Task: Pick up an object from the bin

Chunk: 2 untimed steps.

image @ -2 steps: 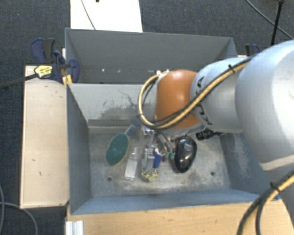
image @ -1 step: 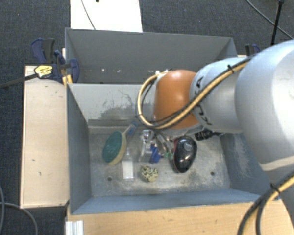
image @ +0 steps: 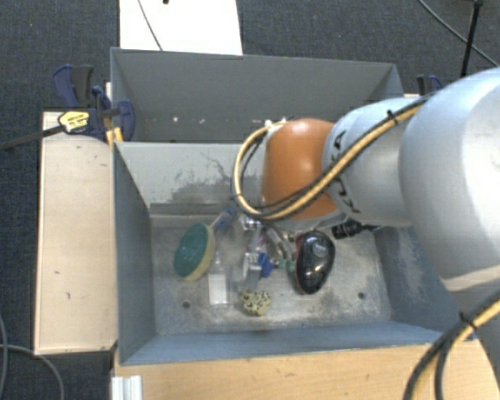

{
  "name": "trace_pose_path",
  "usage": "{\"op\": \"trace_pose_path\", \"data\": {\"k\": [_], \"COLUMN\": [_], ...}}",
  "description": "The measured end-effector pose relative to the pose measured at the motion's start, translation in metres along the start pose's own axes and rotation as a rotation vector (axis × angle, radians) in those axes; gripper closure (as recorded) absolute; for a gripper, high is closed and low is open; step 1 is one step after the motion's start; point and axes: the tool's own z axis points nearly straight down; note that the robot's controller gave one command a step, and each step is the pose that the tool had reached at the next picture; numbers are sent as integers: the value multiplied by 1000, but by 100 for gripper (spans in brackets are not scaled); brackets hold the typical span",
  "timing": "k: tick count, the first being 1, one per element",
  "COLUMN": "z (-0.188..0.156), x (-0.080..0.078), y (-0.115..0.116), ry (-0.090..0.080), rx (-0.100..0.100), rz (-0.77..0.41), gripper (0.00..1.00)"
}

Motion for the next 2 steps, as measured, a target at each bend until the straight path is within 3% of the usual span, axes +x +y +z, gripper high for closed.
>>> {"op": "trace_pose_path", "data": {"k": [1,2], "z": [4,4], "x": [7,7], "y": [-63,-59], "ry": [0,-2], "rx": [3,0], "rz": [24,22], "gripper": [0,100]}}
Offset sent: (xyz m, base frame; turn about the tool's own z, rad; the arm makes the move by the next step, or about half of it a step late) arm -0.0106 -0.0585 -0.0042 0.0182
